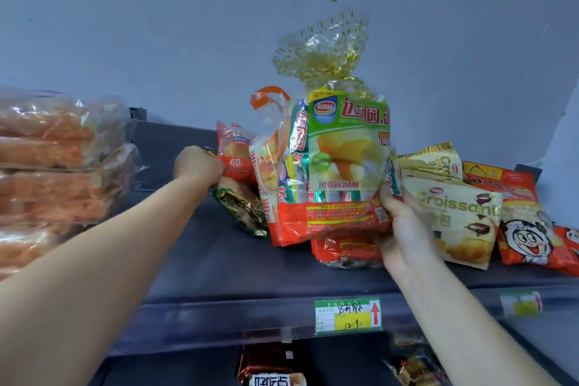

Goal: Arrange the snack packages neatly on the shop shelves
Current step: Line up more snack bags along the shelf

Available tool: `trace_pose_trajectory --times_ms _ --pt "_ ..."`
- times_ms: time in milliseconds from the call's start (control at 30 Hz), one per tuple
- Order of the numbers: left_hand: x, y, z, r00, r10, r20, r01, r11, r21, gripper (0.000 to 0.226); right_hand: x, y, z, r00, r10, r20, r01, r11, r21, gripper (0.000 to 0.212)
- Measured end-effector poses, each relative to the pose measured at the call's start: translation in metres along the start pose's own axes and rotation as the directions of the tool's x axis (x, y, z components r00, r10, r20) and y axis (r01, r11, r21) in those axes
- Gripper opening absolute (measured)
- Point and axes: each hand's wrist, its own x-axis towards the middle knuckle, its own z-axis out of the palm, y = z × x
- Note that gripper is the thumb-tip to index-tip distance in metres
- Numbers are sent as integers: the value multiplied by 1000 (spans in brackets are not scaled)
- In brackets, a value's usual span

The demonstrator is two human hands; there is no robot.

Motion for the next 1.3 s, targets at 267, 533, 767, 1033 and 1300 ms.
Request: trace_pose_trajectory --times_ms 267,533,767,1033,1300 --pt "-25 -6 -53 988 144 -57 -116 930 349 25 14 24 39 983 -123 -135 95 976 -198 24" --pt "-54 33 -65 907 358 -221 -306 922 239 27 12 13 32 994 -64 -91 31 947 -320 17" --pt "-55 46 -90 853 341 -395 -393 918 -57 26 -11 1 25 977 -53 209 192 657 -729 26" --pt "-70 46 -109 806 393 -443 -492 860 -132 17 -29 15 39 897 255 361 232 424 -875 30" --pt "-116 54 -136 897 292 -331 -430 745 -510 29 -26 38 32 949 -37 313 309 299 -903 43"
